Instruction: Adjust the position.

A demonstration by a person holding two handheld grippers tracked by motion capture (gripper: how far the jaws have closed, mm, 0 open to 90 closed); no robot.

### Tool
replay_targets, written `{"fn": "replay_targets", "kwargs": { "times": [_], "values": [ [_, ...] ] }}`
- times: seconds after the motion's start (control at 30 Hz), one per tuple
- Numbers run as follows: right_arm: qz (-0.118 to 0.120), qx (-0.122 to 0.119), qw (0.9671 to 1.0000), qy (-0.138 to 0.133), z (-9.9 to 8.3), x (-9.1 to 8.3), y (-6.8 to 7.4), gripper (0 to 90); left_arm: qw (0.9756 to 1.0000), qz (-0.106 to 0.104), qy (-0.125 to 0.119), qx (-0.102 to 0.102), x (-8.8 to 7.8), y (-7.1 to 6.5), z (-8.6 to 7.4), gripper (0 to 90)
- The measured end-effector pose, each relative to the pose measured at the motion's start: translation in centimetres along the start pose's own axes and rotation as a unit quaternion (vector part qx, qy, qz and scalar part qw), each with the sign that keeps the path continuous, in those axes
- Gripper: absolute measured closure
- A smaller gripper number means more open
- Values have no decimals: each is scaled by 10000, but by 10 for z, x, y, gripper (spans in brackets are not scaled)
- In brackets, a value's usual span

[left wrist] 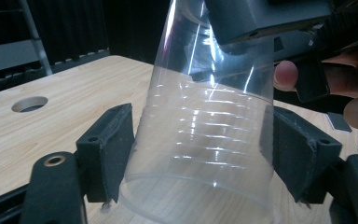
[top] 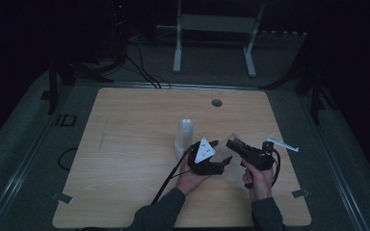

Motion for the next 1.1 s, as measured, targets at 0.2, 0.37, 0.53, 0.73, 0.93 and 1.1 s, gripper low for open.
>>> {"fn": "replay_targets", "kwargs": {
  "times": [0.2, 0.37, 0.53, 0.73, 0.93, 1.1],
  "values": [
    [3, -7, 10000, 13, 0, -1, -1, 409, 10000, -20, 15, 22, 0, 0, 0, 295],
    [-10, -21, 10000, 37, 0, -1, -1, 389, 10000, -40, 30, 35, -1, -1, 0, 305],
    [-19, -98, 9999, 55, 0, -1, 0, 366, 10000, -62, 39, 57, -2, 0, 0, 308],
    [7, -202, 9998, 92, -2, -4, 2, 327, 10000, 11, 44, 74, -5, 5, 1, 310],
    [41, -324, 9994, 145, -3, -9, 4, 319, 10000, 59, 35, 65, -7, 9, 3, 312],
    [63, -405, 9990, 168, -4, -13, 5, 319, 9999, 82, 33, 102, -9, 9, 4, 312]
  ]
}}
Point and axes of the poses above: each handheld gripper's, and its own axes: x roughly forward along the jaws, z roughly out of its top, y roughly to its left, the point moved 10 cm from there along x, roughly forward along the jaws, and after that the axes turned 10 degrees about -x, right-handed, at the moved point
